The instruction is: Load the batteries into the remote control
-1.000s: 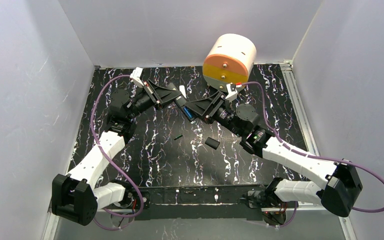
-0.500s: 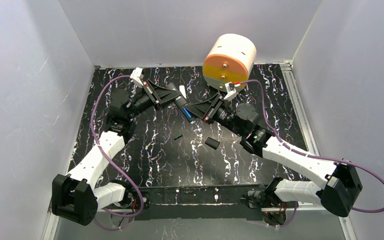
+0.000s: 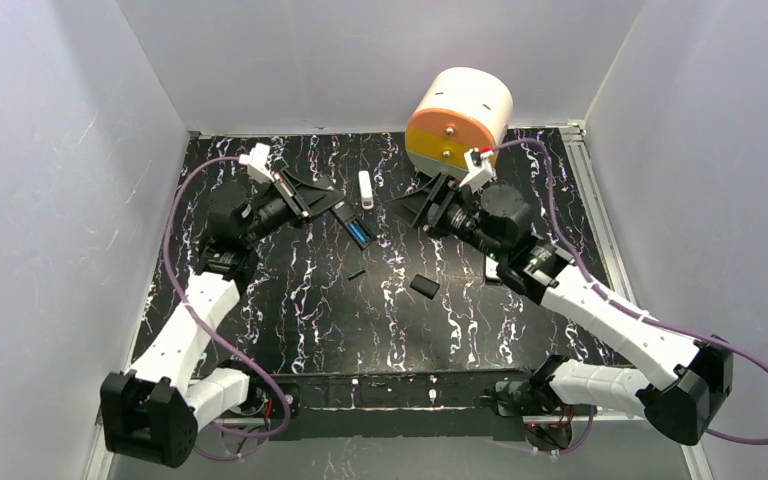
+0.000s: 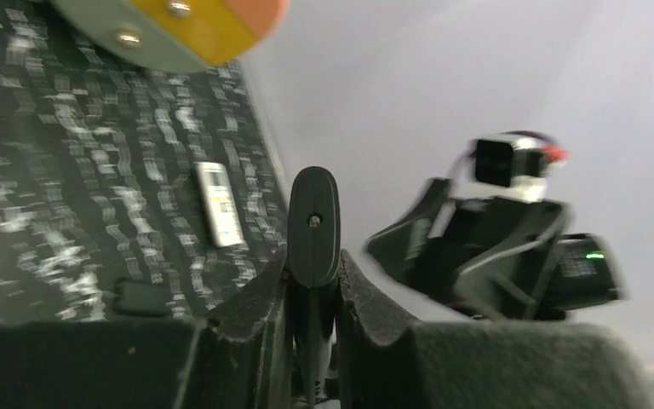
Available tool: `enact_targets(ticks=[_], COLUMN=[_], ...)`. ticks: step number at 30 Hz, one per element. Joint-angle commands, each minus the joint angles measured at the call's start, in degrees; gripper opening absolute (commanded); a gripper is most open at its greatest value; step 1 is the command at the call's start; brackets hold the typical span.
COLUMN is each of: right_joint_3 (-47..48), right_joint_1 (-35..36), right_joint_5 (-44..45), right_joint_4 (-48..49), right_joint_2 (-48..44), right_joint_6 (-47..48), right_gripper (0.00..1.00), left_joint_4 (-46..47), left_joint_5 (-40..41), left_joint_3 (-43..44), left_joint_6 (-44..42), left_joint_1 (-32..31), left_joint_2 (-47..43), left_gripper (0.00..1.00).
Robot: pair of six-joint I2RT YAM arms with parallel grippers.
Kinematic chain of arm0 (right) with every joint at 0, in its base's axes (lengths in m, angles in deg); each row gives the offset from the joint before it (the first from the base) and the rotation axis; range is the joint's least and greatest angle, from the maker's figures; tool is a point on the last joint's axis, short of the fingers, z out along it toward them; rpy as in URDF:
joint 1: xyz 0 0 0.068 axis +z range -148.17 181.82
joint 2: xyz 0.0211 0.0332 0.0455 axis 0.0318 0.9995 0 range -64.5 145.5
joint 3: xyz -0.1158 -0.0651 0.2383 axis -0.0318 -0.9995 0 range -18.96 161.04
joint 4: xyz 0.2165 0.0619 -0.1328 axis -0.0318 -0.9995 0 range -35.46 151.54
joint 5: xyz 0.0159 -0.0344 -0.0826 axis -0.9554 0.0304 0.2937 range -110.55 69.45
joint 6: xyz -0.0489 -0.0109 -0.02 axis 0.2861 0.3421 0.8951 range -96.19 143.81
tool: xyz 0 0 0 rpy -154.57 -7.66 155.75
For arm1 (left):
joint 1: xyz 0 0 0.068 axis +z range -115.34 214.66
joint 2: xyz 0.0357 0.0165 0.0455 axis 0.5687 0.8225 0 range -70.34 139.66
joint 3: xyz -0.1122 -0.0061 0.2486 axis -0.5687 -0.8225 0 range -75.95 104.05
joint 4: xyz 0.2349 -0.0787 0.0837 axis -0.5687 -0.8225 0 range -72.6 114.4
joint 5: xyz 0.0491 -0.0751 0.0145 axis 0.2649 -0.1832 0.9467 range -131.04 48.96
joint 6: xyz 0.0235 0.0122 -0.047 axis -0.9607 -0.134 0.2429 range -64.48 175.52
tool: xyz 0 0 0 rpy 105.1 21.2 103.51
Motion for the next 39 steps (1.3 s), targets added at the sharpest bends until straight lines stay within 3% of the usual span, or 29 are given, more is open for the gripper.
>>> enact_targets(ticks=[1, 3, 7, 18, 21, 25, 27, 30, 39], right_joint_3=[9.06, 13.11, 19.95, 24.58, 26.68, 31.67, 34.02, 34.68, 36.26], right_joint_1=[-1.9, -2.26, -2.04, 5.67, 8.0, 9.46, 9.44, 9.43, 10.15], right_joint_5=[5.28, 5.96, 7.92, 19.75, 22.97, 21.64, 21.88, 24.47, 28.55], right_joint_4=[-19.82, -27.11, -36.72, -33.77, -33.71, -32.58, -36.5, -39.29, -39.66], right_joint_2=[0.75, 4.84, 15.39, 36.35, 40.91, 45.65, 47.74, 48.57, 52.39], right_joint_6=[12.29, 15.87, 17.64, 4.09, 1.66, 7.61, 8.44, 4.95, -7.13], right_gripper=[0.73, 0.74, 0.67, 0.63, 0.62, 0.62, 0.64, 0.68, 0.64], left_joint_4=[-23.35, -32.44, -41.41, -48.53, -48.01, -47.36, -47.56, -47.15, -45.02], left_joint_5=[7.99, 13.46, 21.03, 33.5, 33.21, 30.94, 30.51, 28.96, 25.16], left_joint_3=[0.87, 1.36, 0.68, -1.06, -1.77, -2.29, -2.3, -2.38, -2.79], left_joint_6=[-22.19, -30.34, -36.32, -38.51, -38.33, -39.62, -40.7, -42.78, -43.28], left_joint_1=[1.06, 1.1, 1.19, 1.19, 1.22, 1.19, 1.19, 1.19, 1.19], left_joint_2=[-7.92, -10.87, -16.6, -25.65, -26.07, -26.03, -26.18, -26.56, -27.53], left_gripper=[0.0, 0.0, 0.0, 0.0, 0.0, 0.0, 0.0, 0.0, 0.0])
